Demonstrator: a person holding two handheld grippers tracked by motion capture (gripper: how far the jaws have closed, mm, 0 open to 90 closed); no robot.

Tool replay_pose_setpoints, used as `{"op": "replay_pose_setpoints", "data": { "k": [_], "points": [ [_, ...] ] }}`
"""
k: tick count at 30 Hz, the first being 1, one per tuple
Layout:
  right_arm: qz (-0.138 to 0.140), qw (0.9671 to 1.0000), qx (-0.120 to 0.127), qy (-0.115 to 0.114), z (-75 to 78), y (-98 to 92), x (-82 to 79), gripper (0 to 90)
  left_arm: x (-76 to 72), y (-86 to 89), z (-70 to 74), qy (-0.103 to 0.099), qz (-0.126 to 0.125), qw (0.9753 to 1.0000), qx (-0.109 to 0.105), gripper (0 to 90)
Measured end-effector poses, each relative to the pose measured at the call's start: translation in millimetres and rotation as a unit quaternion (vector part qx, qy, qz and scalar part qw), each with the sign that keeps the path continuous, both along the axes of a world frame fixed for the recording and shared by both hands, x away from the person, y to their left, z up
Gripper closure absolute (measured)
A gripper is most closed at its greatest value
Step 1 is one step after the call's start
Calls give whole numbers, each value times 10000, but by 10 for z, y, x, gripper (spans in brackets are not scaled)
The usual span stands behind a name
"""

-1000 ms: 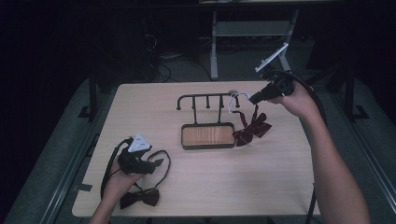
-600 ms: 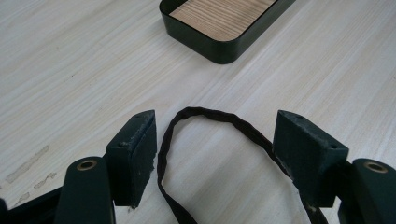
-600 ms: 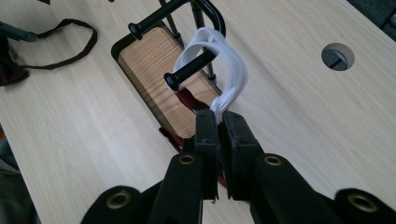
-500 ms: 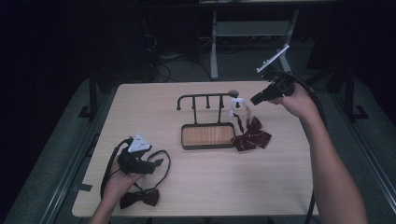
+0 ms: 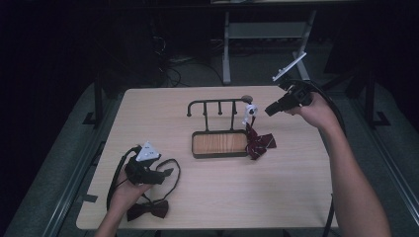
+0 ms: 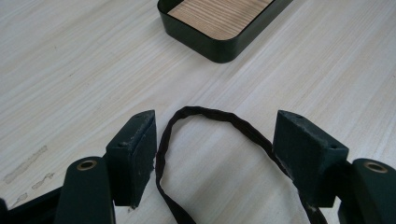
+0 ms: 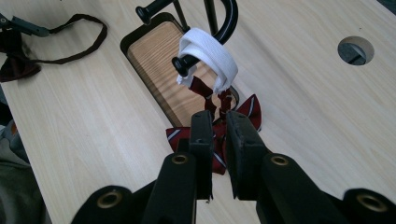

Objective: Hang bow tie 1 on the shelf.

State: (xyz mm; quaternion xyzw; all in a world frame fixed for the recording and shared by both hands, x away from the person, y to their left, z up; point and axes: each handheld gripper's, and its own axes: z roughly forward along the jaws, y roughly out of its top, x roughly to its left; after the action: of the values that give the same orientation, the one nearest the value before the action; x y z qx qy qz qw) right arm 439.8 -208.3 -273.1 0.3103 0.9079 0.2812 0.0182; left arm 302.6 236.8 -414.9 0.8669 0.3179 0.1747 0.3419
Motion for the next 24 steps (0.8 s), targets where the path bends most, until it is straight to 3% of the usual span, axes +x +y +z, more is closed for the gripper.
{"op": "replay_pose_setpoints", "data": {
  "k": [24],
  "points": [
    [40, 9995, 228, 196, -314, -91, -127, 695, -1, -3, -9, 14, 10, 10000, -18, 311]
  ]
}}
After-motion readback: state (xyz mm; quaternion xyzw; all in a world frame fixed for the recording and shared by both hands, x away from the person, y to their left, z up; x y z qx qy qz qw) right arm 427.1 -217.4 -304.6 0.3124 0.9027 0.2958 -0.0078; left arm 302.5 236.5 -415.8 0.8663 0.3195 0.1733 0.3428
